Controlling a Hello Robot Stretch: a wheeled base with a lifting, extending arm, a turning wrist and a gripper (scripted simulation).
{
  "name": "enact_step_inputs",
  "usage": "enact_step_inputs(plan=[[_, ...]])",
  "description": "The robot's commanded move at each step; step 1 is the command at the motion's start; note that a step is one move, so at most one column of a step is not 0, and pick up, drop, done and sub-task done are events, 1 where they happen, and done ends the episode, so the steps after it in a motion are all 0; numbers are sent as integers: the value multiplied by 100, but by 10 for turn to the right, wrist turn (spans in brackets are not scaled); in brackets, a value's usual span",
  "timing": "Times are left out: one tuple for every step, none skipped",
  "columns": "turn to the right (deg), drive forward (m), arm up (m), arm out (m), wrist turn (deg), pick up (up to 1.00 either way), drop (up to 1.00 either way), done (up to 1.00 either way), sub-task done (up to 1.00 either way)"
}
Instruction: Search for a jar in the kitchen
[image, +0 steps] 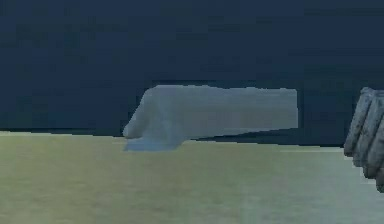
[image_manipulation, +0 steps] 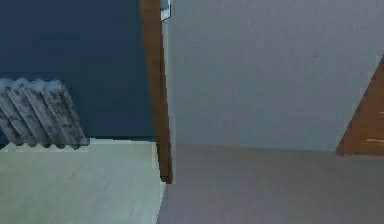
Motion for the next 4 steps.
enact_step_inputs(plan=[[0, 5, 0, 0, 0, 0, 0, 0, 0], [-150, 0, 0, 0, 0, 0, 0, 0, 0], [0, 85, 0, 0, 0, 0, 0, 0, 0], [-450, 0, 0, 0, 0, 0, 0, 0, 0]])
